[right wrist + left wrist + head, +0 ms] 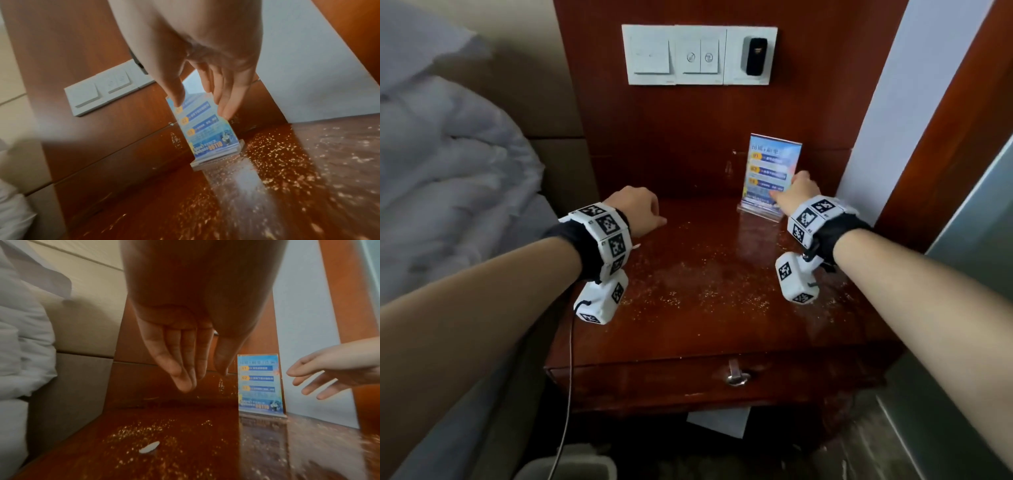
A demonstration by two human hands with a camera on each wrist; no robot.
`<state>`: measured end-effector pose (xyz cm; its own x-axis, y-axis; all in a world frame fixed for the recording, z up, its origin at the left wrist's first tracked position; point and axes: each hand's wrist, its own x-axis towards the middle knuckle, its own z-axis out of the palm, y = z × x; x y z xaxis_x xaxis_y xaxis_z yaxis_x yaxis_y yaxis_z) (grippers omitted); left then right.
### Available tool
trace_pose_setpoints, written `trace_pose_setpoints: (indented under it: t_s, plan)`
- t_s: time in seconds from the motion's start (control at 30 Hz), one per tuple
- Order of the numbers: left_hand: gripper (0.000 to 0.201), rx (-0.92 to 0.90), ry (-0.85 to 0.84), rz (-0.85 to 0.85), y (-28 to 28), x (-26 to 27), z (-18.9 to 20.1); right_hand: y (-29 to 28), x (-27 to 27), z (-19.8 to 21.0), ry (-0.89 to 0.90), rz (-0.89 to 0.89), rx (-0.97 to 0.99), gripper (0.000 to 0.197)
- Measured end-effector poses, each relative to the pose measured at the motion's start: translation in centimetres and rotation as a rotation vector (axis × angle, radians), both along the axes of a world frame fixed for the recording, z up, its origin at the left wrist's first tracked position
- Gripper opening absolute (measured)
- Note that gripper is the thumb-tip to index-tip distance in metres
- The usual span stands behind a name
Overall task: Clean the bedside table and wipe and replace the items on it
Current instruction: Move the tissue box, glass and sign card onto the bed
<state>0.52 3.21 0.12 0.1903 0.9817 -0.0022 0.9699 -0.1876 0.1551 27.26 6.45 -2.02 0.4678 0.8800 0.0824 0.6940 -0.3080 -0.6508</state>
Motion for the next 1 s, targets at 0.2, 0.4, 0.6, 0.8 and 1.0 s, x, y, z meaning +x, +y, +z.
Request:
trace_pose_setpoints:
  t_s: [0.2,0.4,0.6,0.8,1.0]
  plan:
    - [0.029,0.027,0.085,-0.018,0.9,-1.0,-1.8,3.7,0.0,-0.7,0.096,-0.125,0.025,0.061]
    - [0.028,0.028,0.087,-0.014,1.2,-2.5,-3.0,5.9,-1.1,-1.0,0.277,-0.105,0.159,0.059]
    - [0.03,0.038,0.093,-0.011,1.0,-3.4,-3.3,5.5,-1.2,-1.9,0.167,-0.084,0.17,0.024]
    - [0.031,0.065,0.08,-0.028,-0.4,-3.5,-1.7,3.6,-2.1,-0.2,0.032,-0.037,0.214,0.019]
    - [0.031,0.099,-0.045,0.003,-2.3,-3.9,0.3,-0.7,-4.8,3.0,-0.029,0.107,0.332,0.037]
